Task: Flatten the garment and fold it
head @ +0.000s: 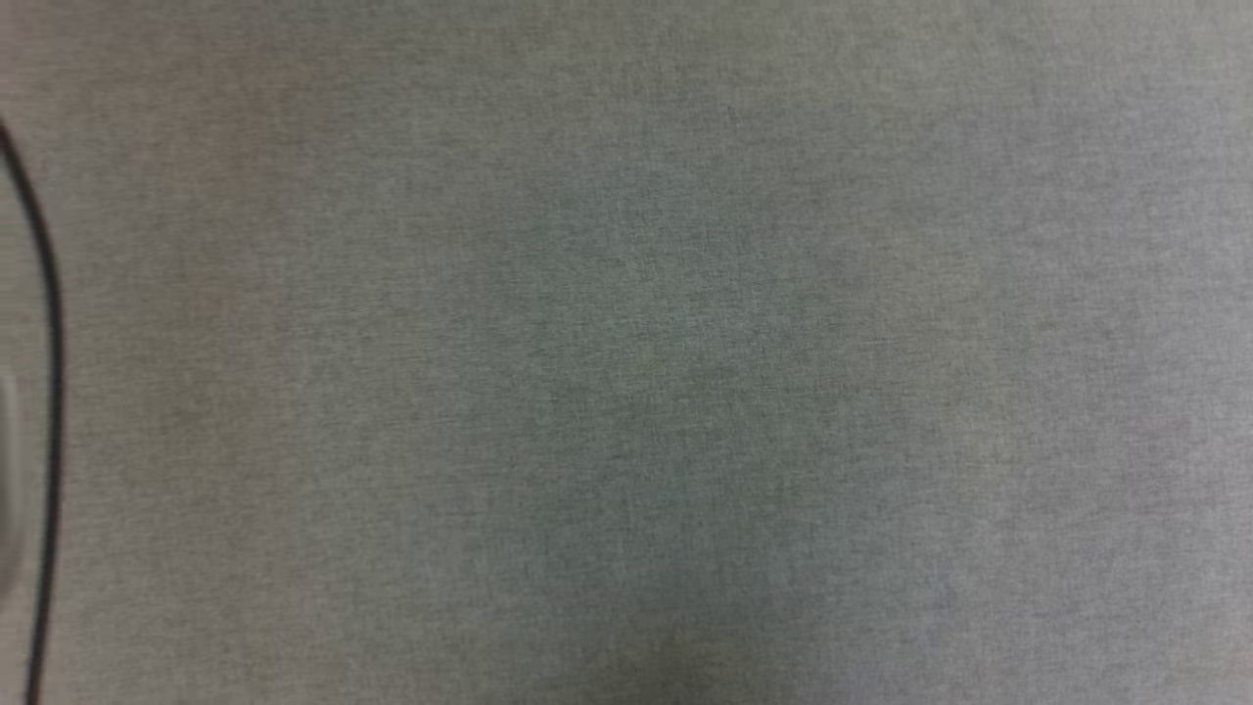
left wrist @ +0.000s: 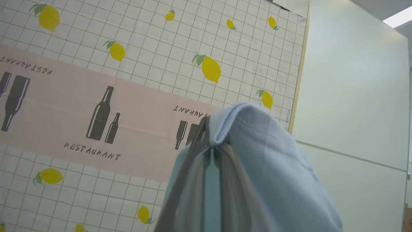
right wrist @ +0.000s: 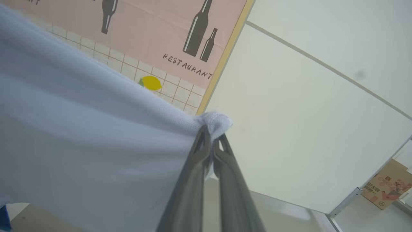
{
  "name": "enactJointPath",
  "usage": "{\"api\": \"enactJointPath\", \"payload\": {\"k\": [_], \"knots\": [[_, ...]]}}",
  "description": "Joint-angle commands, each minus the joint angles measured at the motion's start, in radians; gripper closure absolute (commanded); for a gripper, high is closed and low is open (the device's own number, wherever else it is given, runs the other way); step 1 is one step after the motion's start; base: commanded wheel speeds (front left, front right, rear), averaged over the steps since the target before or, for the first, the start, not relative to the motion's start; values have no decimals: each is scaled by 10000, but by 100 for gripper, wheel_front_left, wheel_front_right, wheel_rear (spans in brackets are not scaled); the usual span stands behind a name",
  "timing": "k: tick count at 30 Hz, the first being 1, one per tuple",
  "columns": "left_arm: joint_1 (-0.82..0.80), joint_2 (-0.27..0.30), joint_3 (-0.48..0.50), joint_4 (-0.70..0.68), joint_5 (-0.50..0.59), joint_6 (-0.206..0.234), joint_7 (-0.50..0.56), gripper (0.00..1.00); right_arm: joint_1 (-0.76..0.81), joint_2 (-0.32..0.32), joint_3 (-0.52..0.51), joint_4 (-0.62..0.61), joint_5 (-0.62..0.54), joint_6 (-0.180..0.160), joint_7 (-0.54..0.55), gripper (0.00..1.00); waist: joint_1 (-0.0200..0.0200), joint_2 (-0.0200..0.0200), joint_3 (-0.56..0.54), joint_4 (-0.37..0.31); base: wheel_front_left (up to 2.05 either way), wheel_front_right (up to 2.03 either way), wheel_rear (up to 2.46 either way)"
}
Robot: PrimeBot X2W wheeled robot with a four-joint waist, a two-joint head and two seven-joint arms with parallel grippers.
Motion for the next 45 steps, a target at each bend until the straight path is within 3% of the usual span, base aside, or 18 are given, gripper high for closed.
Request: {"api": "enactJointPath", "payload": {"k": [1, 11, 19, 25, 35, 45], "knots": [[737, 165, -80, 332, -31, -164, 49, 100, 649, 66, 136, 201, 106, -19, -208, 100, -2, -1, -252, 136, 0, 0, 0], [6064, 1025, -806, 1546, -5, -813, 1027, 100, 4828, -156, 1420, 663, 1877, -19, -483, 100, -2, -1, -1645, 410, 0, 0, 0], [10881, 1294, -1354, -82, -1015, -936, 3675, 100, 8605, -824, 1595, -993, 3166, -19, 265, 100, -2, -1, -2892, 648, 0, 0, 0], [14402, 1568, -1715, -2412, -1757, -514, 5519, 100, 11179, -1242, 1339, -2663, 3391, -19, 1124, 100, -2, -1, -3464, 762, 0, 0, 0], [18005, 1864, -1721, -5072, -2545, 574, 6867, 100, 13935, -1553, 690, -4104, 3124, -19, 2451, 100, -2, -1, -3927, 832, 0, 0, 0], [19851, 2120, -1963, -6068, -2460, 1005, 7120, 100, 16449, -634, -648, -4878, 3139, -19, 3661, 100, -2, -1, -4115, 913, 0, 0, 0]]}}
